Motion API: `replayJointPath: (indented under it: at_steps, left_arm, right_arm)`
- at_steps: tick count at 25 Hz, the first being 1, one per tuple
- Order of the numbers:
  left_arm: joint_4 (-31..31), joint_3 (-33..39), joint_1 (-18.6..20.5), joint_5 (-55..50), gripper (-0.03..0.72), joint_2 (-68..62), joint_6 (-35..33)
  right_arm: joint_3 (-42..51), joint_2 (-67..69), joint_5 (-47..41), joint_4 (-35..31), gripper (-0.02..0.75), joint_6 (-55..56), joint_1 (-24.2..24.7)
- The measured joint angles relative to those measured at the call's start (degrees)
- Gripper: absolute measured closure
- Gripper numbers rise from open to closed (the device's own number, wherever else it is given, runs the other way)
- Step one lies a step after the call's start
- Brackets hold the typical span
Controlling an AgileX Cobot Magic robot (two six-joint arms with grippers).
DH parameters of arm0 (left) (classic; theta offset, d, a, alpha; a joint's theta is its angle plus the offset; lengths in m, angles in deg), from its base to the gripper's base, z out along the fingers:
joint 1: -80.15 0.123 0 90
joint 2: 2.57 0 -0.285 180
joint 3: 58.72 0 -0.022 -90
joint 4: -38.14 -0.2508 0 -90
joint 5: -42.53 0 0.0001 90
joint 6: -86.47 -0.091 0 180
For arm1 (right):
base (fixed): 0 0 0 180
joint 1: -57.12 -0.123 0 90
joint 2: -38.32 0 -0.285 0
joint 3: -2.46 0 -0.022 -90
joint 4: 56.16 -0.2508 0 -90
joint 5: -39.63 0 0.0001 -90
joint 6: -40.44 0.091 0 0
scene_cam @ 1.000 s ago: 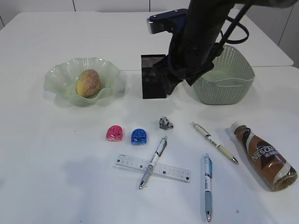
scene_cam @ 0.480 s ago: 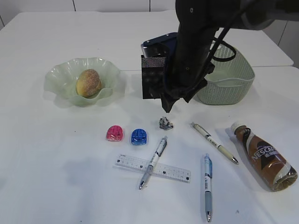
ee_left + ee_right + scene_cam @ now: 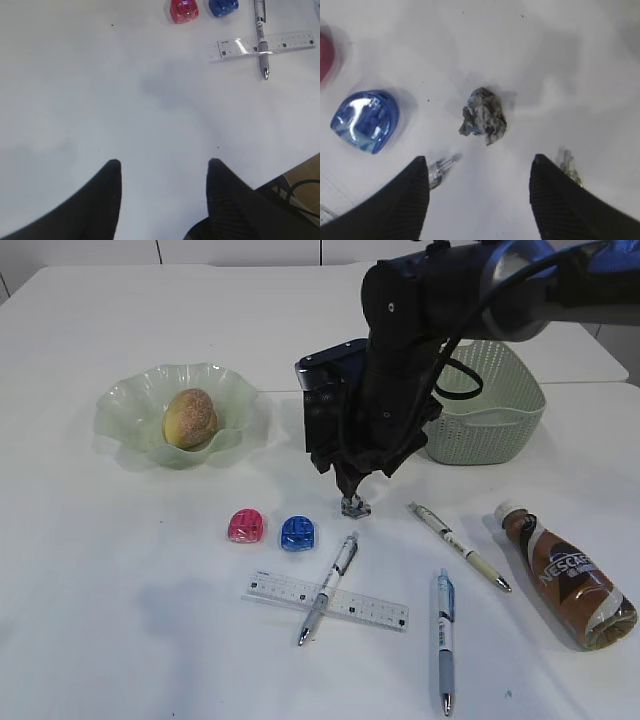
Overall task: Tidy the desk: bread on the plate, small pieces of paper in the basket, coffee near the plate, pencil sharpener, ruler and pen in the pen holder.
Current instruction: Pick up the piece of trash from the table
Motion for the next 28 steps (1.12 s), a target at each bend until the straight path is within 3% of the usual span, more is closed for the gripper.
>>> replayJointPath:
  at_steps: [17, 28]
  left_arm:
    - [0.00, 0.00, 0.00, -0.54, 0.305, 0.00, 0.00]
    - [0.00, 0.00, 0.00, -0.99, 0.304, 0.00, 0.00]
  right_arm:
    - [0.00, 3.74, 7.01, -0.03, 0.244, 0.10, 0.00]
    - [0.00, 5.26, 8.98, -0.03, 0.309, 0.31, 0.00]
